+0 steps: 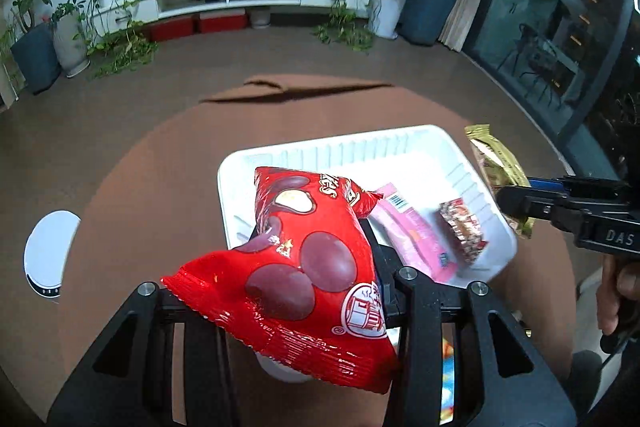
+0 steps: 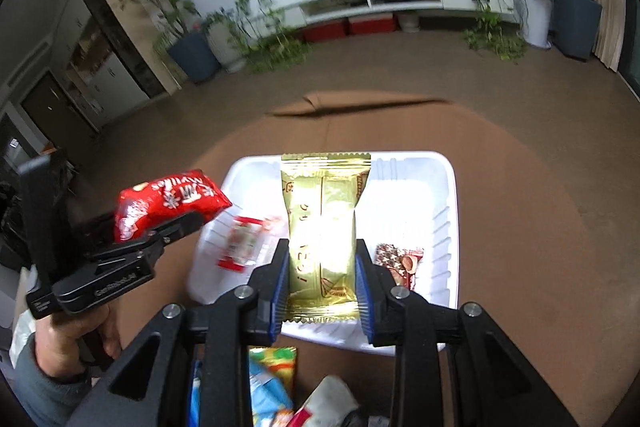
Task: Organize snacks
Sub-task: 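Lower both packets into the tray and open both grippers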
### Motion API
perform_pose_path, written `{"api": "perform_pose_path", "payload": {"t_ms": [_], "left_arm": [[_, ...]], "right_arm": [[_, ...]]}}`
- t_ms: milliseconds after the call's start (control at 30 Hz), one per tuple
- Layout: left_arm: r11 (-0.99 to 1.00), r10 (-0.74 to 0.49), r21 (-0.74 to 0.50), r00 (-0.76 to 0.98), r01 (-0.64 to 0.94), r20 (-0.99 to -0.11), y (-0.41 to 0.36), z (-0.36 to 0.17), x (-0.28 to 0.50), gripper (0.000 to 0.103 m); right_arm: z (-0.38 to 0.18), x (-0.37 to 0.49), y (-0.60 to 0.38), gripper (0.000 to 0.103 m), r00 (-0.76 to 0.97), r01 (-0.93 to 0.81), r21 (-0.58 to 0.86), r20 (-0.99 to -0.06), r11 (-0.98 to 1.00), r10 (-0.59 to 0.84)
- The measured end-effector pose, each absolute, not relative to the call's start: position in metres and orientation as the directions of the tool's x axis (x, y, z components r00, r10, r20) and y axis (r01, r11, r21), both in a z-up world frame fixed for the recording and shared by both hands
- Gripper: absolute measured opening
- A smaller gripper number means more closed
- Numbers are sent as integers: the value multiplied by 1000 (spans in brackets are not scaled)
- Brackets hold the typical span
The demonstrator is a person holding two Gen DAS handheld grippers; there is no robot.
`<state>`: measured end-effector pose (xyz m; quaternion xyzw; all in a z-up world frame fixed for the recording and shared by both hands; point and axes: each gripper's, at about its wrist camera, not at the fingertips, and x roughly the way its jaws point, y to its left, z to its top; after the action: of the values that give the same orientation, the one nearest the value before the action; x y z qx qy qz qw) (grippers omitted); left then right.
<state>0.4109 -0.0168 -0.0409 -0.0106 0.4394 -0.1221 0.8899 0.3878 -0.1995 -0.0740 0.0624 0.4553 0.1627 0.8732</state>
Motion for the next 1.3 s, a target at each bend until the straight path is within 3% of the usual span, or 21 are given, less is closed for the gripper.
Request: {"api": "perform_pose_path", "payload": {"t_ms": [333,567,733,1100,1167,1300], "left_arm": [[977,-193,-107,546,186,-815,-26,-98,438,43],[974,-199,-111,510,197,-837,-30,-120,437,65],[972,-214,-131,503,196,-837,-31,-128,434,67],[973,-225,-150,549,178,-805,-15,-94,401,83],[973,-226,-157,572,168,-788,-9,-84,390,85],[970,-242,-179,613,163,-752,1,-64,363,93]], "right_arm": [[-123,413,-195,32,469,-181,184,-848,966,249],[-136,417,-197,32,454,-167,150,-866,974,211],[-137,419,-197,34,454,-162,150,-866,975,208],[-122,407,-201,54,494,-163,153,-842,975,215],[-113,401,-204,70,519,-160,156,-826,975,218],[-92,382,-212,80,563,-145,196,-790,970,244]]}}
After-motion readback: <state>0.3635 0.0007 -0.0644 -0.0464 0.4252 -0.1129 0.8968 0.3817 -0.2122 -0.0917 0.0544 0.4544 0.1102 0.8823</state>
